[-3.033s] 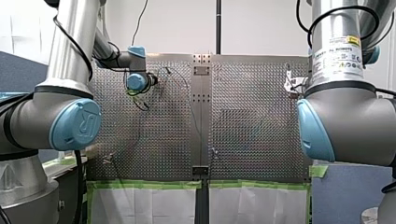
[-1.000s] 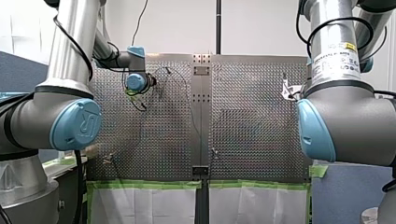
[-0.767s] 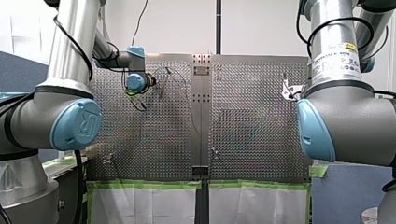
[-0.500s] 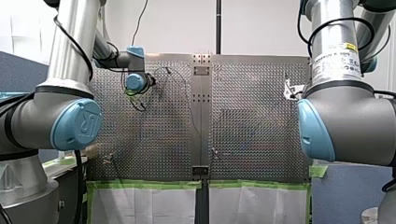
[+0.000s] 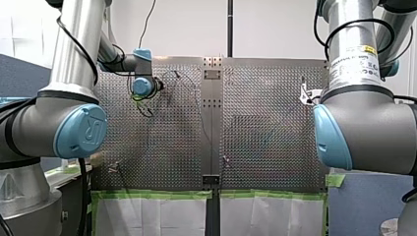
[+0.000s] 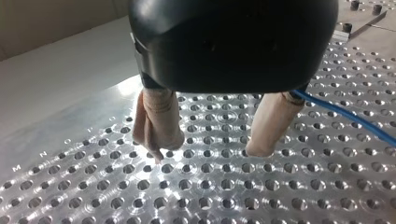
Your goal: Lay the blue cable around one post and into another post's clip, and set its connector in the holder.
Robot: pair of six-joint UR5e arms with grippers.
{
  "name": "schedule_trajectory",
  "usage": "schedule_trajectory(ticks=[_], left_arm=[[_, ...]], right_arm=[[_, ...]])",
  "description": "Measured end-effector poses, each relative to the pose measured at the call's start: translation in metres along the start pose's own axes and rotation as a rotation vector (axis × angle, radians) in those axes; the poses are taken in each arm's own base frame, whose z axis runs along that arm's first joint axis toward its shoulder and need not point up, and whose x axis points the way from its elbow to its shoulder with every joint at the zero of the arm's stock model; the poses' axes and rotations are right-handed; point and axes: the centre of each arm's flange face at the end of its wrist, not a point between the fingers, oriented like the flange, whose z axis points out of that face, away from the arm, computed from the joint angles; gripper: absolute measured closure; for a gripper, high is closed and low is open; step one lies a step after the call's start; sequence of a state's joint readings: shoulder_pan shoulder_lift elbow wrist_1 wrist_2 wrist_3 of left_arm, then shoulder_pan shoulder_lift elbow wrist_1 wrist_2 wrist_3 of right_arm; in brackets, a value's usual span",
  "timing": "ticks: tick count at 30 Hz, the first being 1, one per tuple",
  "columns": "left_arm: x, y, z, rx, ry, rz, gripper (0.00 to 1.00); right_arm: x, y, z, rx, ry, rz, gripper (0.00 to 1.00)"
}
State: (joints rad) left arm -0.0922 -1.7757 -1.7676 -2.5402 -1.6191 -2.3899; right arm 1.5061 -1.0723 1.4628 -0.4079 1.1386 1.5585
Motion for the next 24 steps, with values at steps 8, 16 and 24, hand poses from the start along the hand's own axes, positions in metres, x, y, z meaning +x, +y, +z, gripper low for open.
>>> schedule_trajectory(ticks=[8, 16, 24], left_arm=[[-0.0006, 0.0004, 0.0003, -0.001, -0.001, 0.0, 0.0], [-0.0008, 0.001, 0.0003, -0.002, -0.001, 0.001, 0.0], [-0.0007, 0.0016, 0.0003, -0.003, -0.001, 0.001, 0.0]], right_arm=[[-0.0035, 0.0002, 0.0007, -0.001, -0.003, 0.006, 1.0], [-0.0058, -0.0002, 0.0016, 0.001, -0.003, 0.008, 1.0], [-0.007, -0.0014, 0.0032, 0.004, 0.004, -0.001, 1.0]])
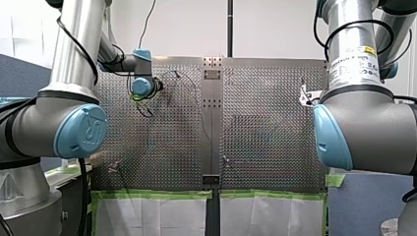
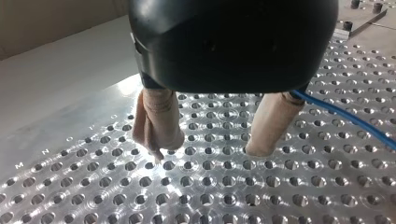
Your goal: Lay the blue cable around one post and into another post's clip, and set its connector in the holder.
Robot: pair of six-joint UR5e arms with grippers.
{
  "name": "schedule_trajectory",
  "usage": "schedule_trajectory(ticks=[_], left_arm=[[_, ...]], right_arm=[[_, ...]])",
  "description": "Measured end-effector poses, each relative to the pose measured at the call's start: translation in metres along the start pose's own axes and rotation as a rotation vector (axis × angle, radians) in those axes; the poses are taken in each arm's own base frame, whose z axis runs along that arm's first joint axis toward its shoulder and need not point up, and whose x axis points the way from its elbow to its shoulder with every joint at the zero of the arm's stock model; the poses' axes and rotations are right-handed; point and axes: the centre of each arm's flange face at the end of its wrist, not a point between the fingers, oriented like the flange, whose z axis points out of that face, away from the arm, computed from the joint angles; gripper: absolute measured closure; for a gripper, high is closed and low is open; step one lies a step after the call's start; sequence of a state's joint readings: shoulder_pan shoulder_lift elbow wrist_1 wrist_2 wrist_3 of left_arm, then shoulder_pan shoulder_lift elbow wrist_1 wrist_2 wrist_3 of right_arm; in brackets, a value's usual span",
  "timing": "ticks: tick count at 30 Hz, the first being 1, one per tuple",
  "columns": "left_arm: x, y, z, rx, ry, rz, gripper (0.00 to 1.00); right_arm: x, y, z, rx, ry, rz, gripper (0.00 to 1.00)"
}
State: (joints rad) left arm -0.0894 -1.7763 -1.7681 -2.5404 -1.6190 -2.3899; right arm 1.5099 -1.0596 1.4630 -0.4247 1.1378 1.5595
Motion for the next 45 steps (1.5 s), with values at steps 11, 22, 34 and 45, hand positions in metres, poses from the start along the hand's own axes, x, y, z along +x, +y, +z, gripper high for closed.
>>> schedule_trajectory(ticks=[11, 22, 34, 45], left_arm=[[-0.0008, 0.0001, 0.0004, 0.001, -0.002, 0.0, 0.0], [-0.002, 0.0013, 0.0008, -0.002, -0.004, 0.001, 0.0], [-0.0021, 0.0018, 0.001, -0.002, -0.004, 0.0, 0.0], [-0.0025, 0.0017, 0.0011, -0.001, -0.005, -0.001, 0.0]], right_arm=[[0.0005, -0.0011, 0.0018, 0.003, 0.013, -0.006, 1.0], [-0.0007, 0.0012, 0.0016, 0.0, 0.011, -0.003, 1.0], [-0.0015, 0.0035, 0.0017, -0.003, 0.013, -0.001, 1.0], [-0.002, 0.0037, 0.0022, -0.002, 0.016, -0.002, 1.0]])
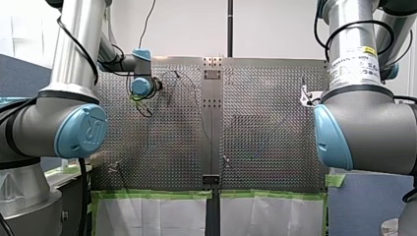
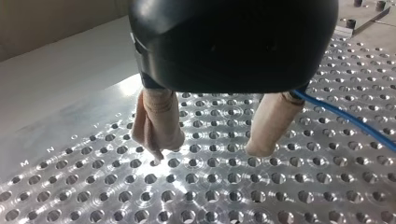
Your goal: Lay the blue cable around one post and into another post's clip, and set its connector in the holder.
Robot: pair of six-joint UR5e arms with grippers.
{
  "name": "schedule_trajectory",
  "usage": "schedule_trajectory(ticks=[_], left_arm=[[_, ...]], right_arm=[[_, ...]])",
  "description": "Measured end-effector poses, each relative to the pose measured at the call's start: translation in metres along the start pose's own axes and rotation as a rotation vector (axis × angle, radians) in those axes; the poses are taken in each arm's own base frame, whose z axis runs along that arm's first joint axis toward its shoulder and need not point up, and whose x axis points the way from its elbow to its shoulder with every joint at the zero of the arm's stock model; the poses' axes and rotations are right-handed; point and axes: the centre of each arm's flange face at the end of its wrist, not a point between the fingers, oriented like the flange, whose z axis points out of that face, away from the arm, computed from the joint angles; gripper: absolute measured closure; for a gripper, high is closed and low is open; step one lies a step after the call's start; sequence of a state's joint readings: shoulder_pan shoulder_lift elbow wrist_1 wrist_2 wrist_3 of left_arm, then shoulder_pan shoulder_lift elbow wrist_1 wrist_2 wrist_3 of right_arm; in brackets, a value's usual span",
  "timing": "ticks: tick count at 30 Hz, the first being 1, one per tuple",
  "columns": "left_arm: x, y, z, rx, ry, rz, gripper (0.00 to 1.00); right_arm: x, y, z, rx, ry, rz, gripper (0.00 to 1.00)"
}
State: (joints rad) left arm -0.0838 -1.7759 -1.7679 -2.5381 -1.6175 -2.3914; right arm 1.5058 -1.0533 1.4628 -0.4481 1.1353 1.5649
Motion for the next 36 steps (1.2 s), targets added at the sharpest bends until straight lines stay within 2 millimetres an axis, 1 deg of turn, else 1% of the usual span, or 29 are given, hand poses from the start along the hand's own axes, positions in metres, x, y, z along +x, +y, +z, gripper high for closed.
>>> schedule_trajectory(ticks=[13, 36], left_arm=[[0.0001, 0.0003, 0.0001, 0.0, -0.001, 0.0, 0.0], [-0.0022, 0.0024, 0.0013, -0.001, -0.005, 0.001, 0.0]], right_arm=[[0.001, -0.0034, 0.0015, 0.006, 0.009, -0.006, 1.0], [0.0014, -0.0011, 0.0018, -0.001, 0.012, -0.004, 1.0]])
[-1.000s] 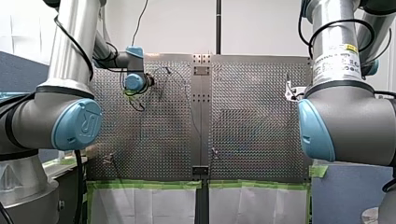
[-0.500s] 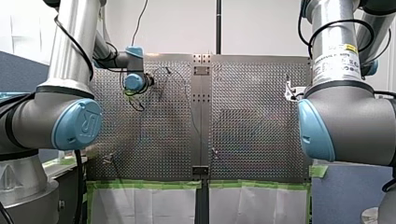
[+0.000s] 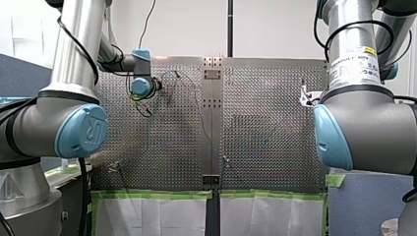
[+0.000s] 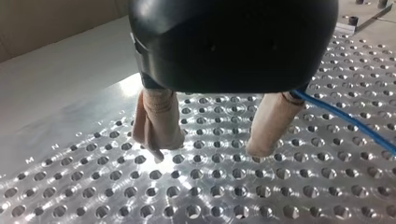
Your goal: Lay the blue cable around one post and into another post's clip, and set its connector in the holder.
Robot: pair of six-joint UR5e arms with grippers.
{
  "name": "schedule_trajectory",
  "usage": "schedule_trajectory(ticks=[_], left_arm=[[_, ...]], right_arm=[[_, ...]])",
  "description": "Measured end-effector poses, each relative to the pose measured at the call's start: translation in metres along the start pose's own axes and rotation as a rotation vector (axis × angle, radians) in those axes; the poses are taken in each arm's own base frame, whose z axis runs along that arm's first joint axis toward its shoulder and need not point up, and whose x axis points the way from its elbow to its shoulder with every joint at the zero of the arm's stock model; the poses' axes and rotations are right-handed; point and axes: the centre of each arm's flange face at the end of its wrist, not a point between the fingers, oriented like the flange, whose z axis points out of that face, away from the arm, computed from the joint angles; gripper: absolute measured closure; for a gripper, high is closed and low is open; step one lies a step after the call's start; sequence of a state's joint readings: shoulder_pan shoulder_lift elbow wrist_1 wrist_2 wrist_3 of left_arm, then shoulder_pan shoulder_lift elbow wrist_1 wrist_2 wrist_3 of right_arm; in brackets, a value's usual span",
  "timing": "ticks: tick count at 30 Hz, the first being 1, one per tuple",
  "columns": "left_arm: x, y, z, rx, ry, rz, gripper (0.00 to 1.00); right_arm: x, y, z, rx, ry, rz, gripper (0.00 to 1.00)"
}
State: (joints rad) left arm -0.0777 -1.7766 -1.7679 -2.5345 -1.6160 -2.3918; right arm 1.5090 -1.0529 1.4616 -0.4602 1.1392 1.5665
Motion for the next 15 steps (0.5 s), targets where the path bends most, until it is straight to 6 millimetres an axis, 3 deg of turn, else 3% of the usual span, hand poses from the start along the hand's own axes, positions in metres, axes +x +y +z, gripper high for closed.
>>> schedule_trajectory(ticks=[5, 7, 8, 10, 11, 15], left_arm=[[-0.0007, 0.0006, 0.0002, -0.001, -0.001, 0.0, 0.0], [-0.0008, 0.0006, 0.0004, -0.001, -0.002, -0.001, 0.0], [-0.001, 0.0005, 0.0004, -0.001, -0.002, -0.001, 0.0], [-0.001, 0.0006, 0.0004, -0.001, -0.002, -0.001, 0.0], [-0.001, 0.0006, 0.0004, -0.001, -0.002, -0.001, 0.0], [-0.0009, 0.0008, 0.0003, -0.001, -0.002, -0.001, 0.0]], right_arm=[[0.0002, -0.001, 0.0003, 0.001, 0.0, 0.0, 1.0], [0.0003, -0.0012, 0.0003, -0.001, 0.001, 0.0, 0.91], [0.0003, -0.0013, 0.0003, -0.002, 0.001, 0.0, 0.91], [0.0004, -0.0013, 0.0003, -0.003, 0.001, 0.0, 0.76], [0.0004, -0.0013, 0.0004, -0.003, 0.001, 0.0, 0.76], [0.0004, -0.0005, 0.0003, -0.009, 0.001, 0.0, 0.6]])
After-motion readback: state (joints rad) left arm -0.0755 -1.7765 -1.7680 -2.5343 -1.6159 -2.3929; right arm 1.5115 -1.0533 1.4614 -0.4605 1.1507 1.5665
